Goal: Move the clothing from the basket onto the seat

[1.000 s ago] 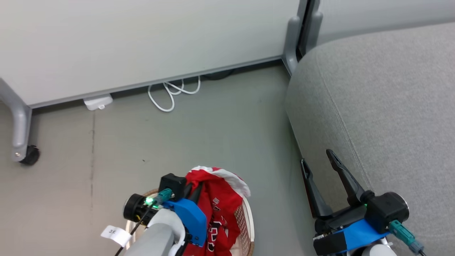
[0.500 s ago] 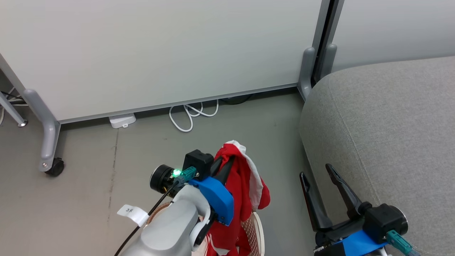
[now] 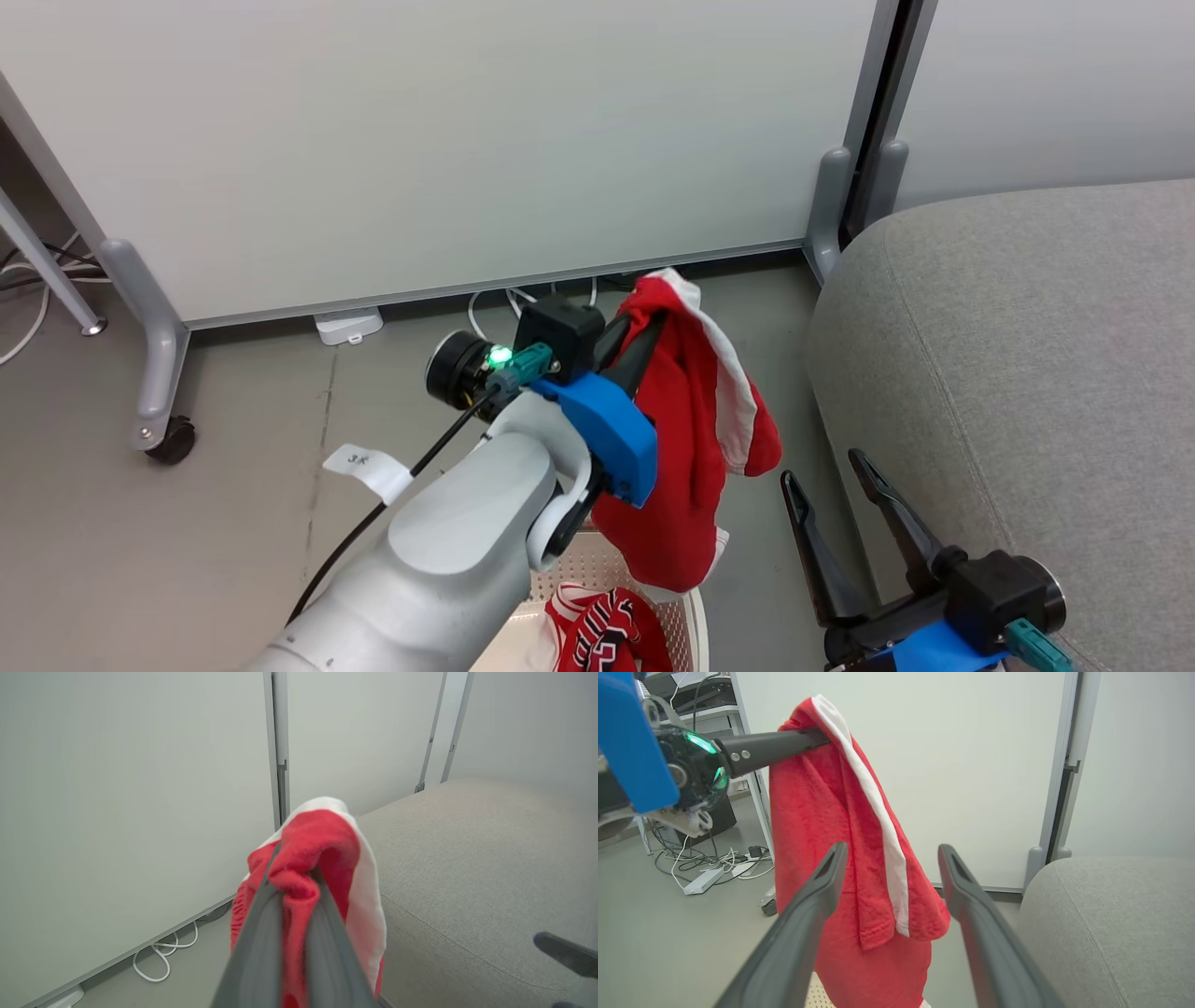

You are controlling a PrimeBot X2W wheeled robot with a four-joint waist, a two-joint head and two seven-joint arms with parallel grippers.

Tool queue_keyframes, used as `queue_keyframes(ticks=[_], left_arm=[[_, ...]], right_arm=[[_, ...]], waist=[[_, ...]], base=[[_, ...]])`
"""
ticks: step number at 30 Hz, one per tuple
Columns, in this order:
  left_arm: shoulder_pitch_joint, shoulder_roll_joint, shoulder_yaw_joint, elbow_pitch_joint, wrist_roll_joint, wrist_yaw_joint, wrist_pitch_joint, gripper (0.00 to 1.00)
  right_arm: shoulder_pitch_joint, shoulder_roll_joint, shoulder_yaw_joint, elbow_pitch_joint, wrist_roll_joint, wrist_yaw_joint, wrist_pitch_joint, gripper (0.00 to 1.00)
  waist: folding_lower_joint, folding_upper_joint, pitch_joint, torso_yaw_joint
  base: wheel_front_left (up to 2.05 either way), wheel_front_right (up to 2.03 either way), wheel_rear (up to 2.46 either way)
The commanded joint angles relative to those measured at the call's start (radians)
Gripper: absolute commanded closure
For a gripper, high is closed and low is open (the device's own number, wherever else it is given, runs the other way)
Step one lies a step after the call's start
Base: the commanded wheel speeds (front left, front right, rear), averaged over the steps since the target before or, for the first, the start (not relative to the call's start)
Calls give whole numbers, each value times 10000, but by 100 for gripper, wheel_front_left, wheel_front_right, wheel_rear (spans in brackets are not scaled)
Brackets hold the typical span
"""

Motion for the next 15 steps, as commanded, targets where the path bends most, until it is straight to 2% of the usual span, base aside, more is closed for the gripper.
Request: queue_keyframes(ticks=[1,15], left_arm=[[-308,2,-130,-88,-132,96,32,100],[-983,3,-1025,-291,-864,452,-1,100]], right_arm=[[124,-22,38,33,-45,5,-35,0],[50,-22,163,160,-115,5,-35,0]], waist=[[0,-1,-17,47],[0,-1,-81,50]], base=[[0,0,0],[0,0,0]])
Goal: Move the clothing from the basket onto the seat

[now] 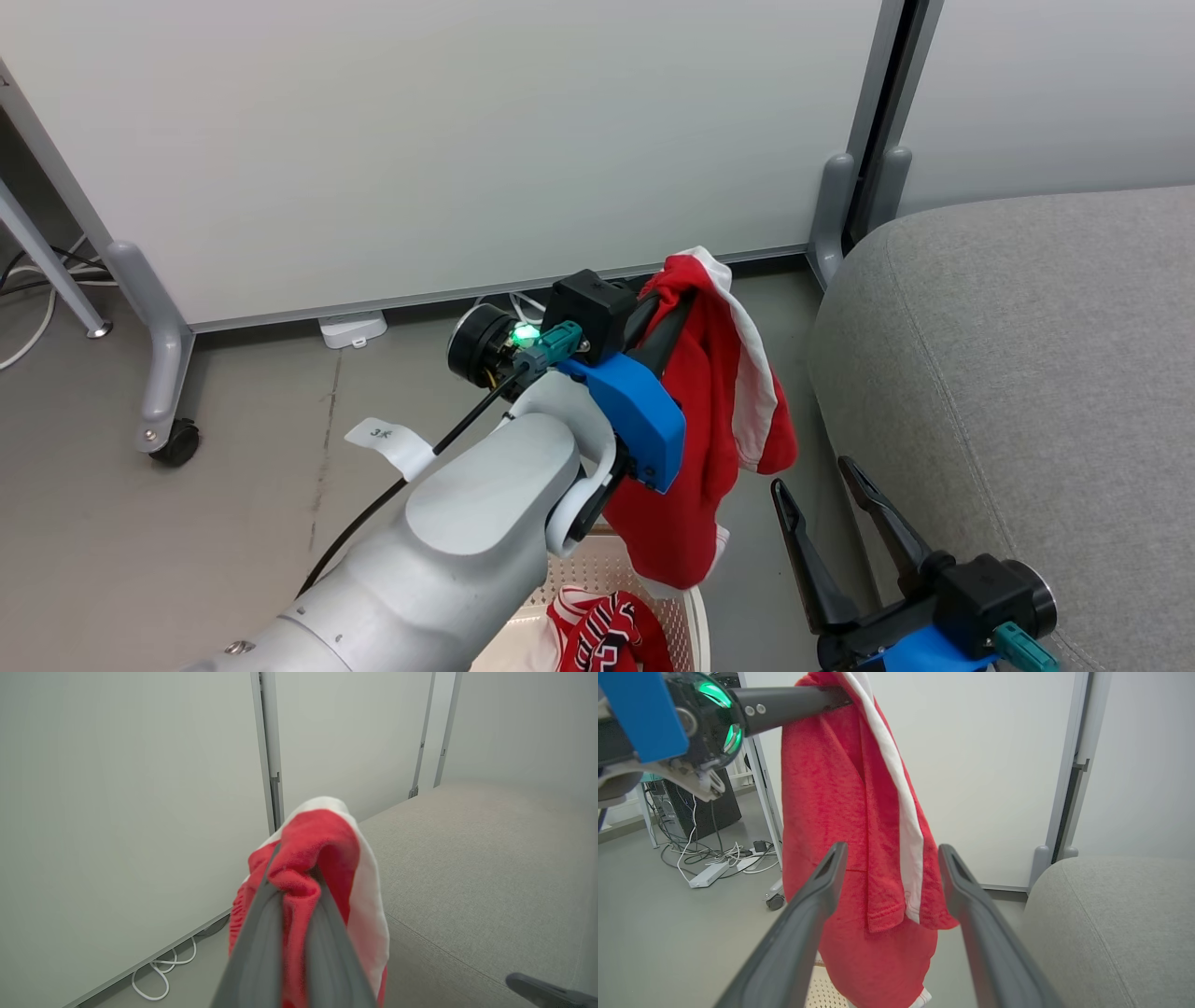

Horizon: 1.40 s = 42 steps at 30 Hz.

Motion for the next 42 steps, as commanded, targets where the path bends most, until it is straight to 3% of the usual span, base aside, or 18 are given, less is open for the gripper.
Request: queue_keyframes(ticks=[1,10,23,42], left_arm=[[-195,5,-62,43,-71,40,-70,100],[-263,3,-451,159,-437,112,-197,100],[-495,3,-1111,269,-1024,166,-63,100],[-844,3,-1658,15,-1637,250,43,100]], right_arm=[[31,-22,-2,20,-13,5,-35,0],[-259,-22,-26,339,-166,5,-35,0],[-1860,-22,287,2044,-425,5,418,0],[-3757,-22,687,4916,614,5,131,0]], waist=[[-1,-1,3,-5],[-1,-1,25,-23],[-1,-1,156,83],[-1,-1,413,305]], base=[[0,0,0],[0,0,0],[0,0,0],[0,0,0]])
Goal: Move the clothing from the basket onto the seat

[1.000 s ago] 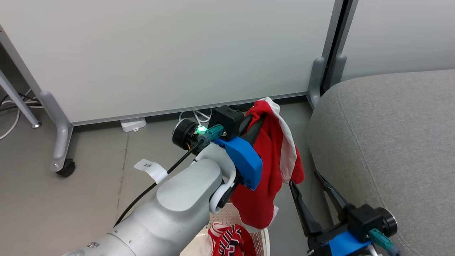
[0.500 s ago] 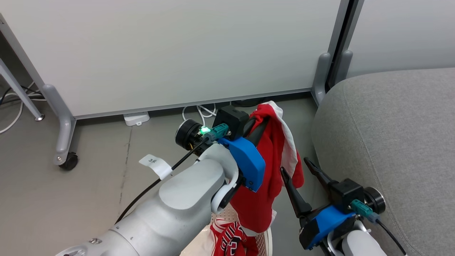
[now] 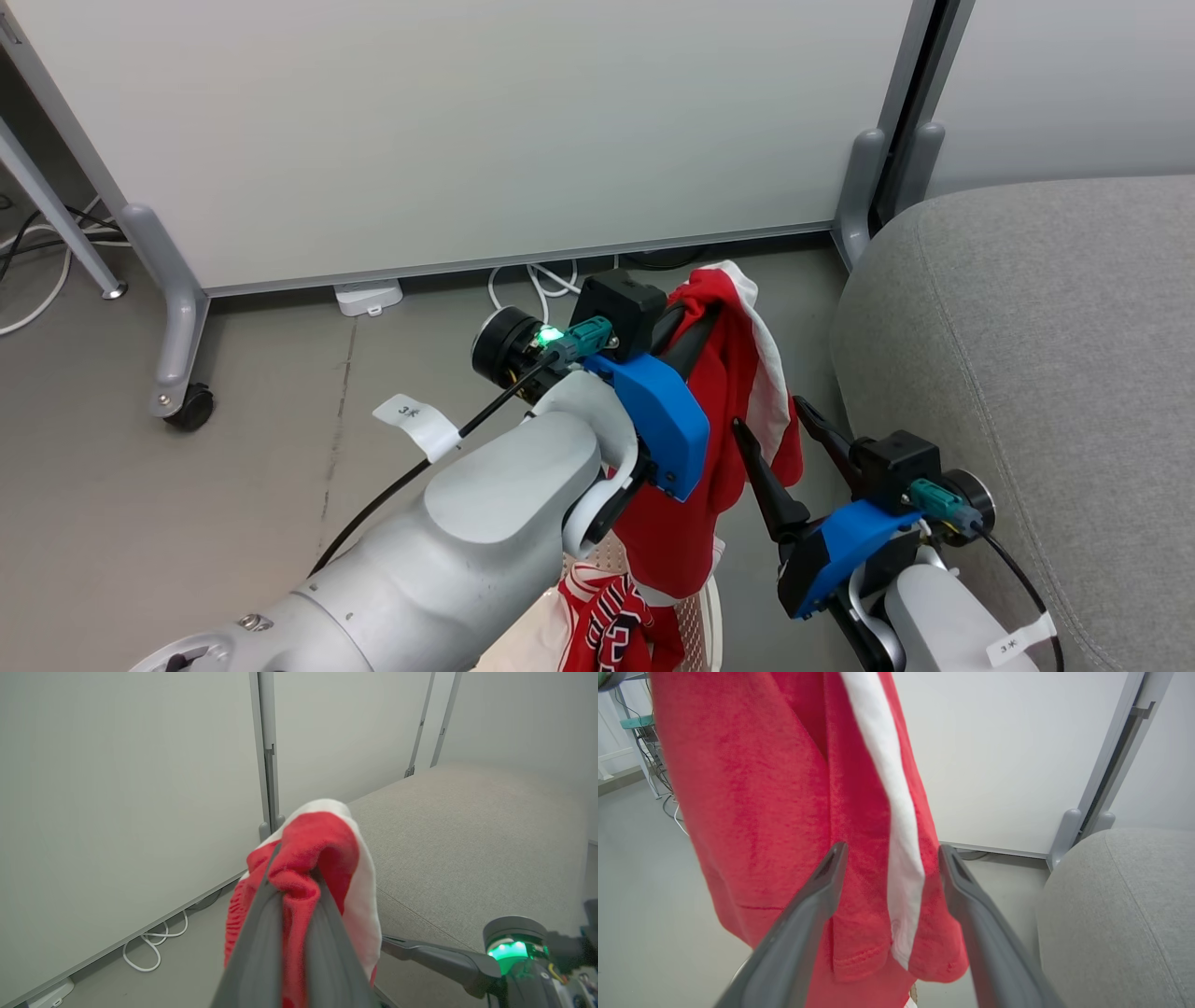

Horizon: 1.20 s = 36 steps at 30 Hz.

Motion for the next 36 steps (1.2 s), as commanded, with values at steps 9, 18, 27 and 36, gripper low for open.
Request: queue_keyframes(ticks=[9,18,27,36], left_arm=[[-251,1,-147,-125,-129,64,-108,100],[-307,2,-237,-239,-239,17,-97,100],[-299,1,-304,-442,-301,-69,-22,100],[-299,1,-333,-475,-323,-80,-12,100]], right_arm=[[-812,-22,574,651,585,5,-179,0],[-1303,-22,883,1411,750,5,-208,0],[-2017,-22,1192,2394,1128,5,-221,0],[-2373,-22,1326,2718,1384,5,-223,4]], waist=[[-1,0,111,79],[-1,0,136,143],[-1,0,179,244],[-1,0,207,250]], base=[[0,0,0],[0,0,0],[0,0,0],[0,0,0]])
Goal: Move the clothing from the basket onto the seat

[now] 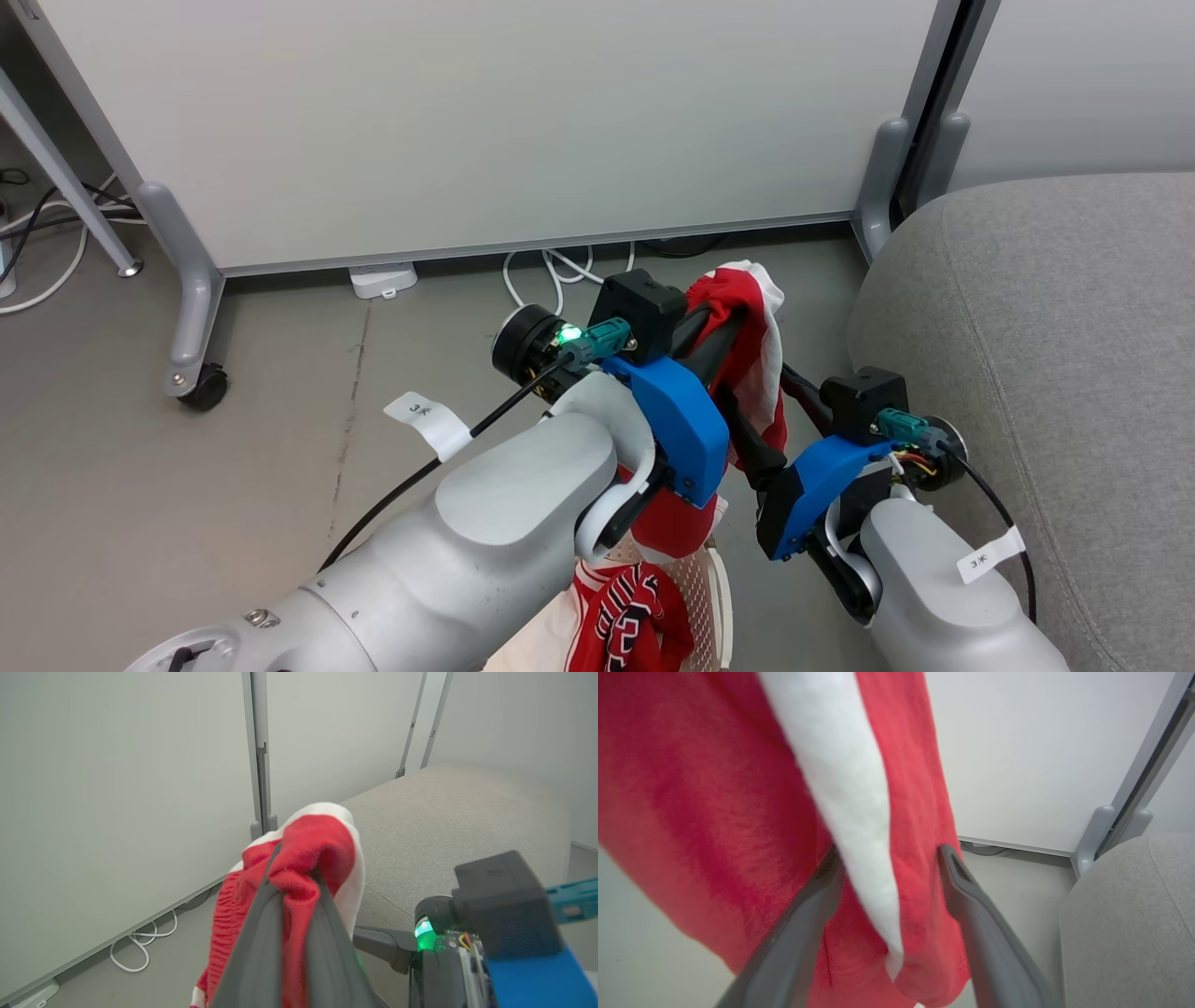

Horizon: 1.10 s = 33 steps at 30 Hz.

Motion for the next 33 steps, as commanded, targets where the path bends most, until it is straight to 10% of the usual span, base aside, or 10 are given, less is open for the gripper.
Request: queue_keyframes(ticks=[1,2,5,27,33], left_arm=[[-147,1,-34,-24,-39,-8,2,100],[-148,1,-35,-20,-36,-5,0,100],[-141,1,-39,1,-36,6,-9,100],[-39,1,-50,208,-117,-20,-2,100],[9,1,-52,252,-110,-49,-16,32]], right_arm=[[-126,-22,21,31,91,5,-34,18],[-131,-22,32,39,131,5,-34,54],[-165,-22,48,57,218,5,-35,100],[-54,-22,-63,99,398,5,-37,100],[-25,-22,-122,97,414,5,-37,100]], waist=[[0,0,3,-2],[0,0,1,-5],[0,0,-1,-25],[0,0,-118,-214],[0,0,-118,-227]], base=[[0,0,0],[0,0,0],[0,0,0],[0,0,0],[0,0,0]])
